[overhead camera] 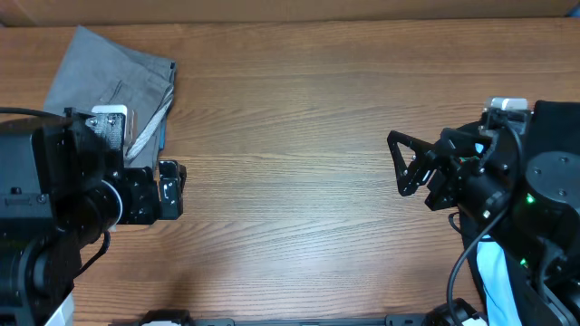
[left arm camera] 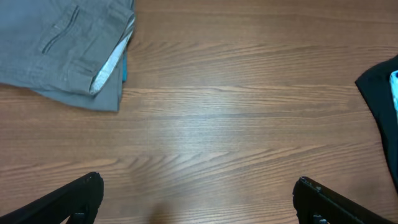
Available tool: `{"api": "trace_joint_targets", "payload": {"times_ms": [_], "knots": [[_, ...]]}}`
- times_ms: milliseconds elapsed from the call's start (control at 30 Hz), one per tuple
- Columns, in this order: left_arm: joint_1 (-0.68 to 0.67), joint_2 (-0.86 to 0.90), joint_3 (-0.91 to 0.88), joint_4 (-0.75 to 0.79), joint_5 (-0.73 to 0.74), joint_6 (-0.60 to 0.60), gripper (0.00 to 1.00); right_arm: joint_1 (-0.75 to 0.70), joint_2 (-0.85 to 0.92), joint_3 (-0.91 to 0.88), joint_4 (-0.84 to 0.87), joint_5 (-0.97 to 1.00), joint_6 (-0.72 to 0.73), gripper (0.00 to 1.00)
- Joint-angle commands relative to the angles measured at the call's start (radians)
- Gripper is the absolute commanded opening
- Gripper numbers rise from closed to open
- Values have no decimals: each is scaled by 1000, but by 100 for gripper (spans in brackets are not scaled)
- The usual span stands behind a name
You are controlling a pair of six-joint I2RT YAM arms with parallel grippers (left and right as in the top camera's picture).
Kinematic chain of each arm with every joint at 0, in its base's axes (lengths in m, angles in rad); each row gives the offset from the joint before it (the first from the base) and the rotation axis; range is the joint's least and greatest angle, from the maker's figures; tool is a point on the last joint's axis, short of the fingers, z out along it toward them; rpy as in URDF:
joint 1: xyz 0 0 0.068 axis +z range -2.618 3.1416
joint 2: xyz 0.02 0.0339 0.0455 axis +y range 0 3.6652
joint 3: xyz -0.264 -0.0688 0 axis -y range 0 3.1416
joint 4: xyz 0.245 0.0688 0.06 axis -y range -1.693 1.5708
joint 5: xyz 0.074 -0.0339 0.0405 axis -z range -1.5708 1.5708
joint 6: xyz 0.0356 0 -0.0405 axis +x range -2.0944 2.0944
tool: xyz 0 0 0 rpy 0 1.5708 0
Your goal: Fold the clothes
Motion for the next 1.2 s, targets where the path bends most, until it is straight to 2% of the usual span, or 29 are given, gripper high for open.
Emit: {"api": "trace_joint_targets", "payload": {"times_ms": [0,467,633,733,833,967,1033,1167], "knots": [[-6,18,-8,0,-12,-18,100,5,8,19,-29,1,-10,100],[-6,71,-9,-1,-12,-18,100,5,21,19,-111,2,-11,100],[-6,85,-9,-1,-12,-18,100,2,23,12,-92,184,-11,100],[-6,92,-9,-1,-12,-18,100,-37,10,-33,-2,219,-49,100],[-6,99,-9,-1,-12,-18,100,-121,-18,-117,139,98,-121,100],[-6,110,-9,-1,-12,-17,100,-240,-86,-304,343,-72,-127,100],[-6,117,-9,-1,-12,-18,100,-289,-152,-450,461,-87,-127,100],[-6,126,-9,-1,-12,-18,100,-313,-280,-647,586,-78,-127,100]]}}
